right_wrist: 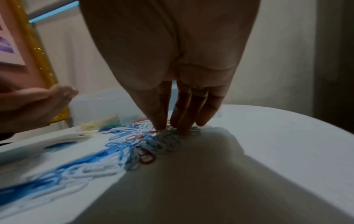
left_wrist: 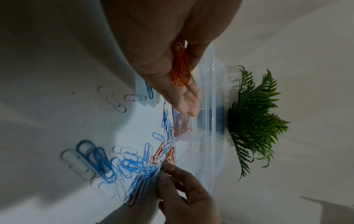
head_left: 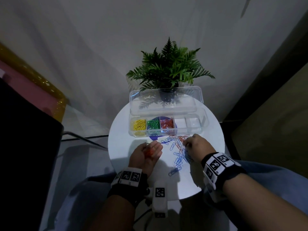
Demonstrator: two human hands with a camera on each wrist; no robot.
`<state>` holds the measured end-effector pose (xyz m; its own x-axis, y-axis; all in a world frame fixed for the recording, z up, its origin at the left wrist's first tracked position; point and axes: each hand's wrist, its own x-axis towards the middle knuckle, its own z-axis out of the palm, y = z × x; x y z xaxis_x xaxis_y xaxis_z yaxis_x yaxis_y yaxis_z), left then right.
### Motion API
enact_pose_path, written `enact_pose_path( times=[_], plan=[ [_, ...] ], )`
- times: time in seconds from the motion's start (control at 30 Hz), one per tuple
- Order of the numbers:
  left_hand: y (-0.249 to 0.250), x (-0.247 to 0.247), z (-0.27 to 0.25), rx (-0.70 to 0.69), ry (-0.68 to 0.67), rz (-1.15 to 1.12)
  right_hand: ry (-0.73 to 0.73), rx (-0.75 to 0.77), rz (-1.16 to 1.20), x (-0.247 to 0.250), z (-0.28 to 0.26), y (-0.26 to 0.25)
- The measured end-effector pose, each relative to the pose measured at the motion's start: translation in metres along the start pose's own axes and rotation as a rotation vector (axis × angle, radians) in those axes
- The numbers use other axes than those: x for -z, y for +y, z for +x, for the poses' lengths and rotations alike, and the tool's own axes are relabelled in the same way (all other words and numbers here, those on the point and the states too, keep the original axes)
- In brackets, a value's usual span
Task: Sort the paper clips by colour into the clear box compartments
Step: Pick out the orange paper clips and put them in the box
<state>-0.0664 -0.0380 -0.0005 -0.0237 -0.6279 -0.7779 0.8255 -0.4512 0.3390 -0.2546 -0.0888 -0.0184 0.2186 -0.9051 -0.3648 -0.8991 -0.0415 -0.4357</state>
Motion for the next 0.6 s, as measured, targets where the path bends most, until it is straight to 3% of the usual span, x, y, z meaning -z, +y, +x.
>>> enact_pose_path(
  times=[0.17, 0.27, 0.37, 0.6],
  plan=[
    [-0.002, -0.005, -0.005, -0.016, 0.007, 0.054, 0.155, -0.015, 0.083, 0.002, -0.003, 0.008],
    [-0.004, -0.007, -0.005, -0.017, 0.004, 0.069, 0.054, 0.089, 0.030, -0.001, -0.004, 0.000],
    [-0.005, -0.007, -0.004, -0.016, -0.002, 0.067, -0.046, 0.099, -0.063, 0.001, -0.002, -0.005],
    [-0.004, -0.006, -0.002, -0.036, -0.012, 0.113, 0.048, 0.012, 0.029, 0.011, -0.002, 0.004]
  ],
)
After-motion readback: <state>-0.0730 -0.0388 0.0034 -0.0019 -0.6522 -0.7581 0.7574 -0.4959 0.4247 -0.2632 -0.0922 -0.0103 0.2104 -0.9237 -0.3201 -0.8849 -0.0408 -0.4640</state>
